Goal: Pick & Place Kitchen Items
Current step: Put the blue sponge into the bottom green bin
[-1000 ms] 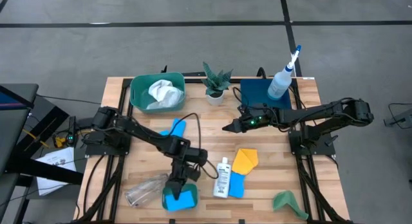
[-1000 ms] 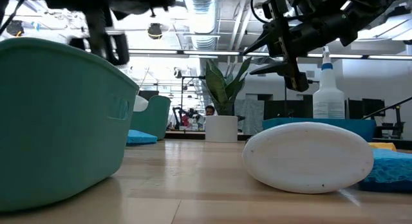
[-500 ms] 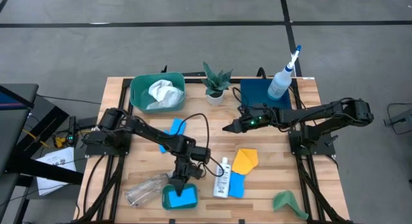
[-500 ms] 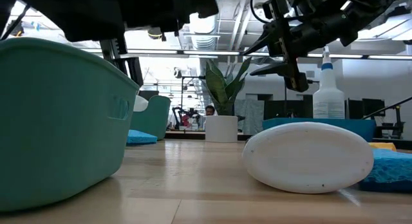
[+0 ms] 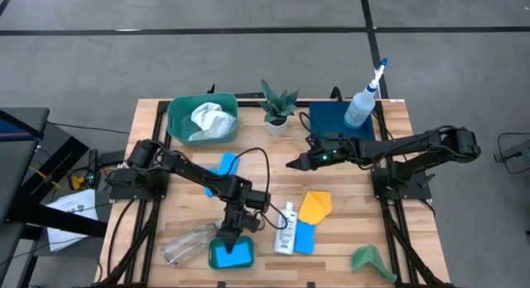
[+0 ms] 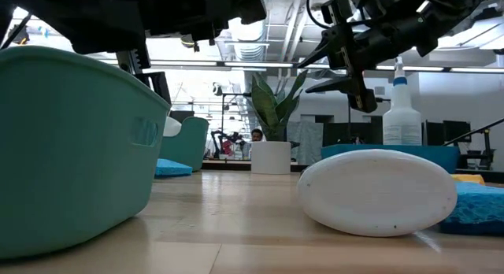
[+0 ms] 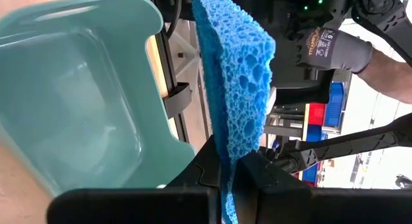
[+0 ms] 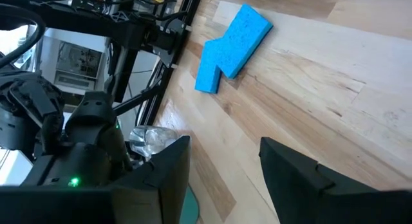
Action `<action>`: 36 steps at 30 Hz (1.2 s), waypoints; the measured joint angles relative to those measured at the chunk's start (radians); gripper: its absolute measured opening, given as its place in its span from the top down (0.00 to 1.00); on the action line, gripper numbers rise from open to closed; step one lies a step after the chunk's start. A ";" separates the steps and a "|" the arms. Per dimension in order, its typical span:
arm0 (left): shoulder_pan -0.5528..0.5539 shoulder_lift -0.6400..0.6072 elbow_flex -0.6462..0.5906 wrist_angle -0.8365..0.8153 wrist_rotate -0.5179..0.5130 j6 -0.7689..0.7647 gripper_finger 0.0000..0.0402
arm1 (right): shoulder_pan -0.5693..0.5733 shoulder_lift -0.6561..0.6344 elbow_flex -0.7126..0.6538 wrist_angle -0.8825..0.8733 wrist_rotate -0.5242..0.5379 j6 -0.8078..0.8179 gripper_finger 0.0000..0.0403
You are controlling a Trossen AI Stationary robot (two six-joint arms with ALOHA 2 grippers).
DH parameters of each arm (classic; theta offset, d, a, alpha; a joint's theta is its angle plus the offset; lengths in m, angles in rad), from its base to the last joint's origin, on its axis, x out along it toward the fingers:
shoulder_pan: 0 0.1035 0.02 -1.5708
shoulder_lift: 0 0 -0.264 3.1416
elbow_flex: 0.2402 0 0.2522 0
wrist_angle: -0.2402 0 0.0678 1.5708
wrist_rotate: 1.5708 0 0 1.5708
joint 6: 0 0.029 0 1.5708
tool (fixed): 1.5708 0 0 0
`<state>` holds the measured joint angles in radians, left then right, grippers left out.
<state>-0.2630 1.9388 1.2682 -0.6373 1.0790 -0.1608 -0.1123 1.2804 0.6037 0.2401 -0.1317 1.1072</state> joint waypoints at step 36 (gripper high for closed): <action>-0.018 0.037 -0.002 -0.063 -0.109 0.028 0.98 | 0.001 0.000 0.000 -0.004 0.001 -0.006 0.55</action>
<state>-0.2814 1.9762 1.2667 -0.6998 0.9702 -0.1326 -0.1116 1.2804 0.6037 0.2363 -0.1303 1.1017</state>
